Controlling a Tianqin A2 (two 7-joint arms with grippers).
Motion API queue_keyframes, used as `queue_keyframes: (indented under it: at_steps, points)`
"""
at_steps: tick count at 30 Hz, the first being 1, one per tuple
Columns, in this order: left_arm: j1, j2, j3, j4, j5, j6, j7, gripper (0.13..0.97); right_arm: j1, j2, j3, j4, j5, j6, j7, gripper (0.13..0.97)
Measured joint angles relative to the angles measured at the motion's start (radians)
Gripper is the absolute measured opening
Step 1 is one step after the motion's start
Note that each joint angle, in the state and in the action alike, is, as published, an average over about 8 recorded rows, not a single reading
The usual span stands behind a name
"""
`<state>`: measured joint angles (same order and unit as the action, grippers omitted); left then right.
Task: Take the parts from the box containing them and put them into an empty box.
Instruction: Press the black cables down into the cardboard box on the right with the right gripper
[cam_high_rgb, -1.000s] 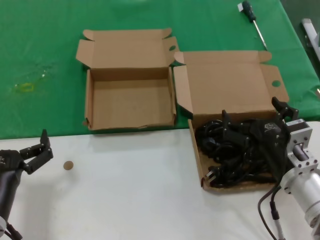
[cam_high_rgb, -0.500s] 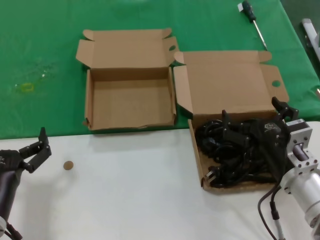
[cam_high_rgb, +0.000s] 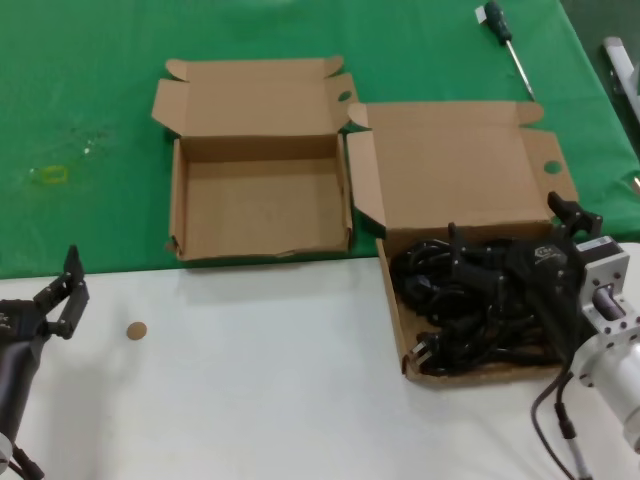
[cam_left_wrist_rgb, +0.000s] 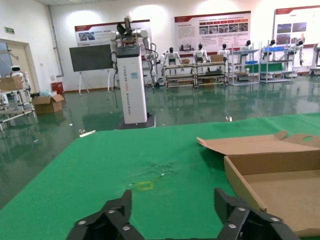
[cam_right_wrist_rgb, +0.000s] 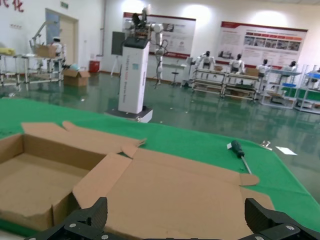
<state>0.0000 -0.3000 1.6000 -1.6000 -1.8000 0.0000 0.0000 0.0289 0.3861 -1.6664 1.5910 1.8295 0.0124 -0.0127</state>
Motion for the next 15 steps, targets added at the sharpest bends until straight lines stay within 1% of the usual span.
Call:
queue_keyframes:
  at_steps: [1,5,8,9,10,15]
  points:
    - [0.000,0.000,0.000,0.000,0.000,0.000,0.000,0.706,0.001,0.022,-0.017,0.002,0.015,0.011,0.001,0.966]
    - [0.000,0.000,0.000,0.000,0.000,0.000,0.000,0.595,0.008,0.135,-0.100,0.019,0.096,0.056,0.006,0.966]
    - [0.000,0.000,0.000,0.000,0.000,0.000,0.000,0.512,0.012,0.223,-0.148,0.036,0.146,0.066,0.016,0.966]
    - [0.000,0.000,0.000,0.000,0.000,0.000,0.000,0.484,0.014,0.252,-0.160,0.041,0.157,0.063,0.021,0.966]
    - [0.000,0.000,0.000,0.000,0.000,0.000,0.000,0.484,0.015,0.278,-0.169,0.047,0.165,0.057,0.026,0.966]
    - [0.000,0.000,0.000,0.000,0.000,0.000,0.000,0.370,0.022,0.380,-0.178,0.061,0.166,-0.017,0.044,0.966]
